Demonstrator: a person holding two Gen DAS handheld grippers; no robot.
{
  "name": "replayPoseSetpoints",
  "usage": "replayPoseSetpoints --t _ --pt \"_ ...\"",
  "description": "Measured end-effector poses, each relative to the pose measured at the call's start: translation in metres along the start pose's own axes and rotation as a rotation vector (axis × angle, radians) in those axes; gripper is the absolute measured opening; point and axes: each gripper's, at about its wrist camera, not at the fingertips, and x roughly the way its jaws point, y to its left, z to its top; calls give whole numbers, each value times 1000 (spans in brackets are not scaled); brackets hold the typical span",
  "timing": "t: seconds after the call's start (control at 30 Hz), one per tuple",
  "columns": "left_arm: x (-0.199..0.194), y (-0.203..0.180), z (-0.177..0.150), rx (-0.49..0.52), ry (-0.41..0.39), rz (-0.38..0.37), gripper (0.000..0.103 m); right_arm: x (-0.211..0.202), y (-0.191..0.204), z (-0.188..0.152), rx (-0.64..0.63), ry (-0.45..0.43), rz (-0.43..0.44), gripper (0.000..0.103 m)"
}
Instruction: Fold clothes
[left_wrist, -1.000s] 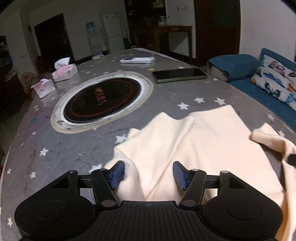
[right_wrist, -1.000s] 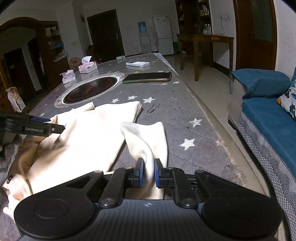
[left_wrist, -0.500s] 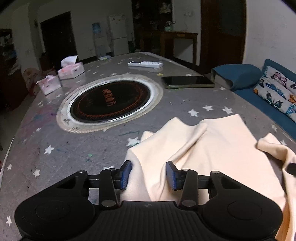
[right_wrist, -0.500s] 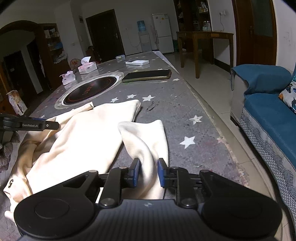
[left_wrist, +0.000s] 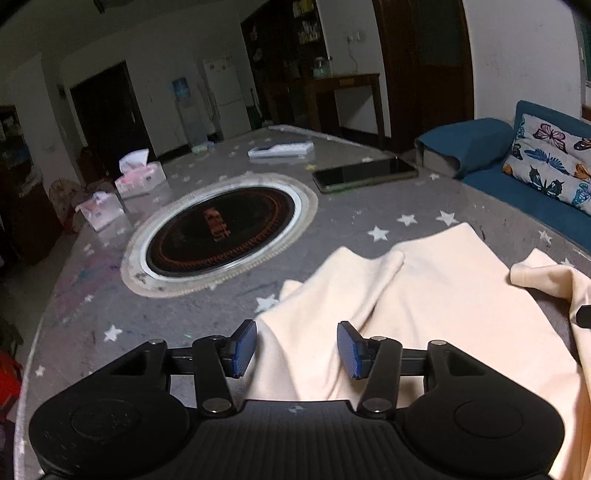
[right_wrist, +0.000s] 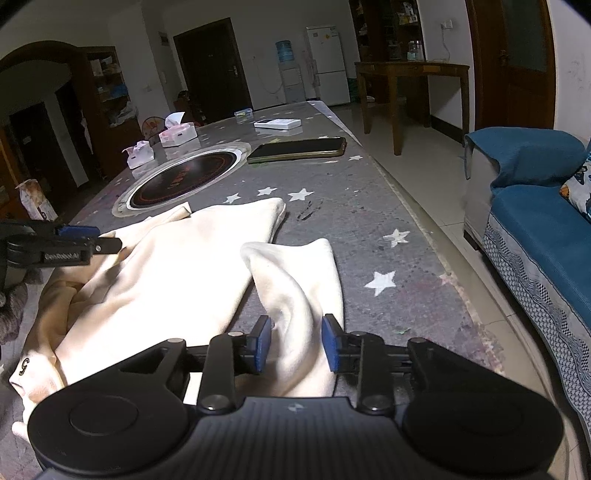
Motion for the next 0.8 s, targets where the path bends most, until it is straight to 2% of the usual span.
replayPoseSetpoints --t 0.13,0.2,0.23,0.27,0.43,0.5,0.57,0.63,0.7,0.8 --pt "-7 -2 -1 32 -23 -42 51 1 -1 0 8 -2 4 33" --pt "-5 -6 -2 52 -20 -66 43 1 -1 1 10 -3 3 33" --pt "-3 -8 -2 61 -15 -80 31 1 -1 1 11 -3 3 33" --pt "0 -10 -2 68 -8 -92 26 1 -1 1 10 -3 3 33" --pt "13 -15 -2 71 18 -99 21 1 -2 1 11 -1 5 33" --pt "16 -17 -2 83 26 -123 21 1 -2 1 10 -1 5 33" --pt "18 -22 -5 116 35 -114 24 1 -2 0 10 -1 6 33" --pt "20 -18 -4 87 35 -107 21 1 -2 0 10 -1 6 34" --pt "22 -10 -3 31 43 -93 7 1 -1 0 8 -1 3 34" --pt "19 8 -5 -55 36 -77 4 1 -1 0 -2 -1 1 34"
